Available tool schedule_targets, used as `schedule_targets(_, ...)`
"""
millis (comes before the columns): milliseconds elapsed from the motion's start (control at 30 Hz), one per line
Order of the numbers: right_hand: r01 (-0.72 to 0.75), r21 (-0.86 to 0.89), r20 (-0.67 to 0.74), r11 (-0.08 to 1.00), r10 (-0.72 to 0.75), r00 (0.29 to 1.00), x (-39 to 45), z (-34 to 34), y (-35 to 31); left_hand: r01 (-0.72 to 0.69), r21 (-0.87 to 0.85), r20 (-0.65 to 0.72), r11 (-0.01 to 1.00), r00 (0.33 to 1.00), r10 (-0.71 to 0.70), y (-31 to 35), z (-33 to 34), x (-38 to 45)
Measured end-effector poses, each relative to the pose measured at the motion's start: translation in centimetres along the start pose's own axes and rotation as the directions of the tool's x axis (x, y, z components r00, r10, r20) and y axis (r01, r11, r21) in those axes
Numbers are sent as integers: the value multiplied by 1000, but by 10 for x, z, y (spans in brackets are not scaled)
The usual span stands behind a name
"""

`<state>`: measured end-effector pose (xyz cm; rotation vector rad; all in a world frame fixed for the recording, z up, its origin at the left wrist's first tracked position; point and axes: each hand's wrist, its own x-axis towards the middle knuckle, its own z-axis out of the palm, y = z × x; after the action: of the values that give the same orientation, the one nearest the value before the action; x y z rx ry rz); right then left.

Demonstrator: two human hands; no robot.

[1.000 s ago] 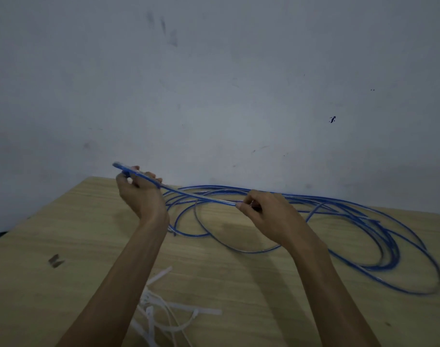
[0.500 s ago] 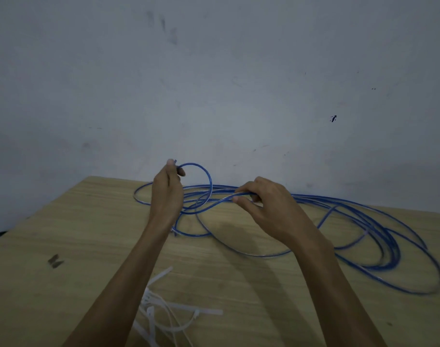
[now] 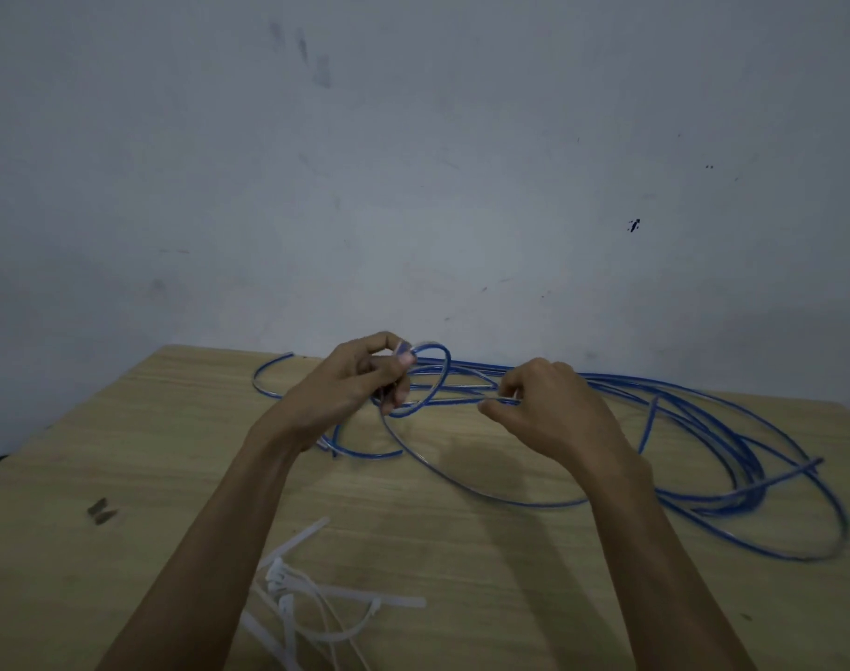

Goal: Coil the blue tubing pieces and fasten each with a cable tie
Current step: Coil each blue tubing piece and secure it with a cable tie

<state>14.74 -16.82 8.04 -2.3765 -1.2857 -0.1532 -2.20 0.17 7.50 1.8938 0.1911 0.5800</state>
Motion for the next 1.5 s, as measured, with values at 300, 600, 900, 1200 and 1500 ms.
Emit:
schedule_targets(300,-173,-94,127,980,184,975,4,2,19,-68,514,279,855,956,-92,1,7,2)
schedule_targets(600,69,137,58,988,-77,995,8,-4,31,-111,555,148,825,988,33,1,18,5)
schedule_targets(900,160,448,-293,879,-25,956,6,10,-18,-108,354,-87,929,985,148,-12,40,14)
schedule_targets(1200,-153,903,155,402,27,988,-5,-5,-28,-129,271,-258,954,945,201,-10,50,17)
schedule_targets(1500,-229,918,272,323,-93,958,-10,-10,-47,-13,-195,-421,981,904,-72,-6,50,23)
